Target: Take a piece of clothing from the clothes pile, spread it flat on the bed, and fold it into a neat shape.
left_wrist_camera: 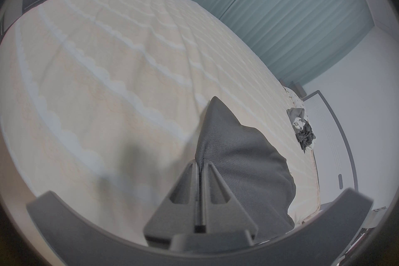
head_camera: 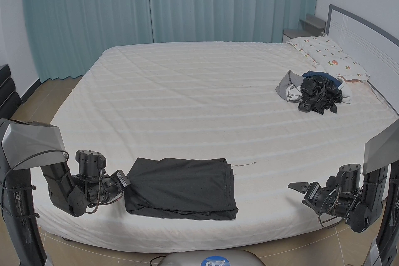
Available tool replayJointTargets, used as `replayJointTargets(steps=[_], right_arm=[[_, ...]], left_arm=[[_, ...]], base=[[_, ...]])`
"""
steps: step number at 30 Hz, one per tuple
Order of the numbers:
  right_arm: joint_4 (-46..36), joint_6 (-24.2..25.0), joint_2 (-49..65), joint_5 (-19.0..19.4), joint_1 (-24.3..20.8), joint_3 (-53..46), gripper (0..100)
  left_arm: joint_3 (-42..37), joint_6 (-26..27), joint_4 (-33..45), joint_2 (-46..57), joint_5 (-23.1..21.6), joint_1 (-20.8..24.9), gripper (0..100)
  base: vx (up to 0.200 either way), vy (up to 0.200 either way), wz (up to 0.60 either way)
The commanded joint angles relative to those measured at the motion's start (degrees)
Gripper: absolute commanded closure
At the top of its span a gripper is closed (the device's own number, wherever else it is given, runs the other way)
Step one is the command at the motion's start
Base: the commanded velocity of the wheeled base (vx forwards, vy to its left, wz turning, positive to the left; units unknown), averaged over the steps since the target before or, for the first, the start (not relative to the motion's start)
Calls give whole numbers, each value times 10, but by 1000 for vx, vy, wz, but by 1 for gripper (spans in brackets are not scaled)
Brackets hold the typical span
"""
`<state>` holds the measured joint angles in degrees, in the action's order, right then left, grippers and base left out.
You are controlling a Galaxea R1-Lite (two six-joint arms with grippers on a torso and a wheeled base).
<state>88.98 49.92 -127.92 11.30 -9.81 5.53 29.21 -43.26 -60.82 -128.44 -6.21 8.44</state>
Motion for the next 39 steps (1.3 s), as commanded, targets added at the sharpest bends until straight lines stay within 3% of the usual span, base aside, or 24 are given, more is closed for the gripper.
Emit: replayJointTargets(steps=[1, 7, 12, 31, 32, 39], right_arm=[[7, 0, -1, 0, 1, 0, 0], [7, 0, -1, 0, 1, 0, 0], [7, 0, -1, 0, 1, 0, 0], [7, 0, -1, -1, 0, -2, 0], [7, 0, -1, -1, 0, -2, 0], [7, 0, -1, -1, 1, -2, 0]], left_arm=[[-6, 1, 0, 0, 1, 2, 100], [-17, 14, 3, -1, 1, 10, 100], [-29, 36, -2, -5, 1, 17, 100], [-13, 33, -4, -11, 4, 11, 100], [-13, 32, -4, -10, 4, 11, 0], [-13, 31, -4, -4, 4, 7, 0]], base=[[-200, 200, 0], [-100, 200, 0], [0, 0, 0], [0, 0, 0], [0, 0, 0], [0, 0, 0]])
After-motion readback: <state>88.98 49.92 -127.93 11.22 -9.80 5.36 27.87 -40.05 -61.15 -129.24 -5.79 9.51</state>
